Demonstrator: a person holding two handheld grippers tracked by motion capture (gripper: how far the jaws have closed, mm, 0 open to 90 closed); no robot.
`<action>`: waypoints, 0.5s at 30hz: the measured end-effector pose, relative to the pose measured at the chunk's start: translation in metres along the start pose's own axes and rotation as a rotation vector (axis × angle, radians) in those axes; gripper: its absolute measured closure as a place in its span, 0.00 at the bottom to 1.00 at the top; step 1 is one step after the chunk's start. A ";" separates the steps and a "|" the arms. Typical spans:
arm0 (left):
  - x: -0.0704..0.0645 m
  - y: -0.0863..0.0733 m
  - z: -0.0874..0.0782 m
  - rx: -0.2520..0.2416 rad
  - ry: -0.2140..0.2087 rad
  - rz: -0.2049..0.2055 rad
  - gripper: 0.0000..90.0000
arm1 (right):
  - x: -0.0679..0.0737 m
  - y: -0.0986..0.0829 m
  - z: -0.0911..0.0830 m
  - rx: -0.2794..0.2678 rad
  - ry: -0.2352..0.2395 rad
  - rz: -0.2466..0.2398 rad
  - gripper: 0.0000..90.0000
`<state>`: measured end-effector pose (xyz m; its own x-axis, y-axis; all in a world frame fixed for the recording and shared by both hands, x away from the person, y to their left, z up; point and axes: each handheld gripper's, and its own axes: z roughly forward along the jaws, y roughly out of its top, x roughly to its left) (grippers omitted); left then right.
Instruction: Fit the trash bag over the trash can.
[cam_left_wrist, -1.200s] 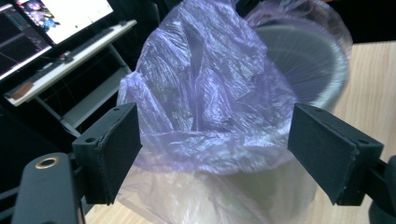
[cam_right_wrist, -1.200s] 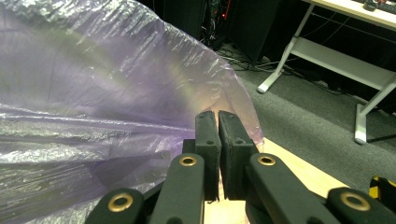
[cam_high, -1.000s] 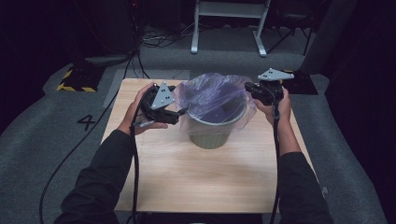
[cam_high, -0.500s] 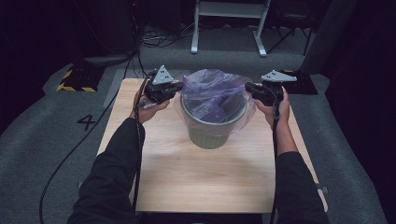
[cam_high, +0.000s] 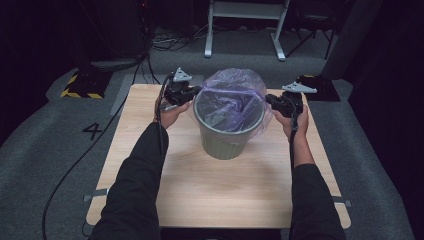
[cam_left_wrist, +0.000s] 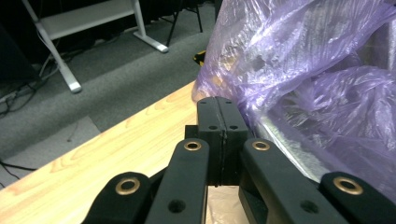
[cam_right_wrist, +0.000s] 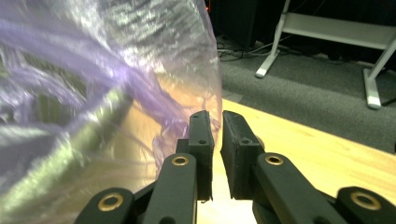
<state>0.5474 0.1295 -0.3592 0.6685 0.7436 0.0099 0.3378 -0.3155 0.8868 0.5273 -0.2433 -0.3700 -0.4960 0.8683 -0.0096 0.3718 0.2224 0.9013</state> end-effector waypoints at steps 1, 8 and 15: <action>0.001 -0.001 0.003 0.005 -0.001 -0.007 1.00 | 0.001 -0.002 0.001 0.006 0.005 -0.002 0.95; 0.006 -0.018 0.018 0.032 -0.046 -0.093 1.00 | 0.005 -0.014 0.010 0.038 0.042 -0.016 1.00; 0.002 -0.042 0.026 0.062 -0.114 -0.123 1.00 | 0.005 -0.031 0.010 0.023 0.095 0.009 1.00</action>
<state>0.5523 0.1290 -0.4085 0.6892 0.7085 -0.1520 0.4591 -0.2647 0.8480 0.5211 -0.2417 -0.4026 -0.5645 0.8245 0.0405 0.3942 0.2261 0.8908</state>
